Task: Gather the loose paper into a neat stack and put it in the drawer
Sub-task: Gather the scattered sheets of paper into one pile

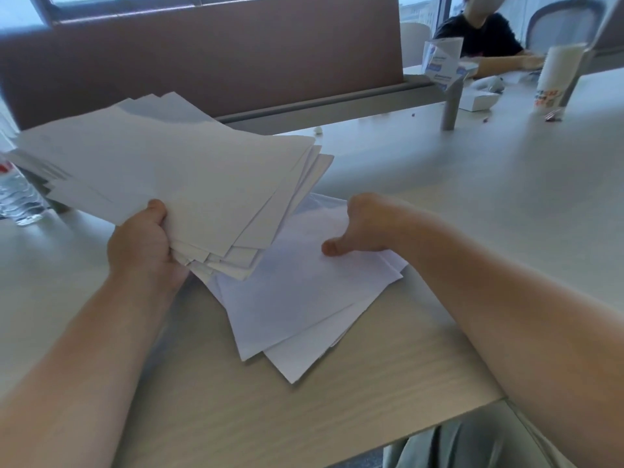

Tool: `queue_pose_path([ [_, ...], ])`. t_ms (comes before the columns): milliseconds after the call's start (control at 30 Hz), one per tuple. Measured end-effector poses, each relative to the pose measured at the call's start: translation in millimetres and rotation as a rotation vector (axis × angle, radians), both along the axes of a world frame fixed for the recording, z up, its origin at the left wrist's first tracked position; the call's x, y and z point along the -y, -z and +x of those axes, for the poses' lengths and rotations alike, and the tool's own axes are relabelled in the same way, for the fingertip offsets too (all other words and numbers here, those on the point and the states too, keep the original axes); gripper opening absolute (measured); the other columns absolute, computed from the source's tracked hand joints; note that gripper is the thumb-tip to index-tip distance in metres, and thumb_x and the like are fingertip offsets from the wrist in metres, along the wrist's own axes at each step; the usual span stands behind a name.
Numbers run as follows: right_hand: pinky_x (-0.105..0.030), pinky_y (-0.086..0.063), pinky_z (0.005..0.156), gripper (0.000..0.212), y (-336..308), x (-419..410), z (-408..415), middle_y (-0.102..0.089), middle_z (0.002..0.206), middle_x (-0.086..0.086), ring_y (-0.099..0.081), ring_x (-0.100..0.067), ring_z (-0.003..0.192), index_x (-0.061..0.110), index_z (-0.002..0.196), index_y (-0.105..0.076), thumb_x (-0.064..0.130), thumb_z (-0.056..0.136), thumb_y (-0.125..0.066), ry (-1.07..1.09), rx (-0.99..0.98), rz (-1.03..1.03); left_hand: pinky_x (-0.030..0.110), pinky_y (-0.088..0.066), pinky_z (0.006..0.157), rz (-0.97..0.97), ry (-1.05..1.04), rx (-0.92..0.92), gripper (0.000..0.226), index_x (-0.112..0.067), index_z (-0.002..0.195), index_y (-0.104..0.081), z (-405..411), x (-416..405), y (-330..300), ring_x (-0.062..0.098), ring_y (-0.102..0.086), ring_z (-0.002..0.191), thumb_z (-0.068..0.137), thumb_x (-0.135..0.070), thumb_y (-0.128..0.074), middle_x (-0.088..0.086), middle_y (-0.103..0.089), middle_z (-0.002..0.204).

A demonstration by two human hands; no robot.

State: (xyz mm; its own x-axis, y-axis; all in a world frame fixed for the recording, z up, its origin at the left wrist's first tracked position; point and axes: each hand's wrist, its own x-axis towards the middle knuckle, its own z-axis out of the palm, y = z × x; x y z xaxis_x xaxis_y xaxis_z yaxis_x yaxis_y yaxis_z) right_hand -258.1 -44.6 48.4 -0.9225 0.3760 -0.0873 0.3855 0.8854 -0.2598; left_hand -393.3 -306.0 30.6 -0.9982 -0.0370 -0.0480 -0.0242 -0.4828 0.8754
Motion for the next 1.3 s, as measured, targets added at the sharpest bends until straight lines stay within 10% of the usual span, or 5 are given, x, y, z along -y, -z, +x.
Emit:
queue_pose_path([
  [433,-0.035,-0.053,0.077,0.039,-5,17,6,-0.068,0.110,-0.007,-0.064,-0.028,0.095,0.013,0.113,-0.062,0.033,0.083,-0.077,-0.073,-0.064,-0.056,0.042,-0.066,0.074,-0.042,-0.052,-0.014,0.040,-0.006,0.136,-0.062,-7,-1,4,0.022,-0.078,0.101,0.099,-0.021,-0.068,0.007,-0.077,0.120],
  [1000,-0.039,-0.053,0.084,0.062,-10,35,13,-0.057,0.096,0.000,-0.054,-0.029,0.098,0.017,0.078,-0.049,0.077,0.079,-0.065,-0.059,0.087,0.138,0.042,-0.065,0.069,-0.078,-0.094,-0.022,0.044,-0.009,0.136,-0.061,-4,-1,7,0.021,-0.079,0.094,0.095,-0.019,-0.072,0.005,-0.078,0.116],
  [1300,-0.034,-0.049,0.071,0.033,1,24,7,-0.060,0.089,0.003,-0.061,-0.026,0.085,0.017,0.099,-0.053,0.039,0.086,-0.074,-0.121,-0.083,-0.098,0.024,-0.060,0.057,-0.027,-0.145,-0.077,0.043,-0.001,0.138,-0.059,10,-11,3,0.004,-0.076,0.072,0.097,-0.010,-0.068,0.007,-0.074,0.121],
])
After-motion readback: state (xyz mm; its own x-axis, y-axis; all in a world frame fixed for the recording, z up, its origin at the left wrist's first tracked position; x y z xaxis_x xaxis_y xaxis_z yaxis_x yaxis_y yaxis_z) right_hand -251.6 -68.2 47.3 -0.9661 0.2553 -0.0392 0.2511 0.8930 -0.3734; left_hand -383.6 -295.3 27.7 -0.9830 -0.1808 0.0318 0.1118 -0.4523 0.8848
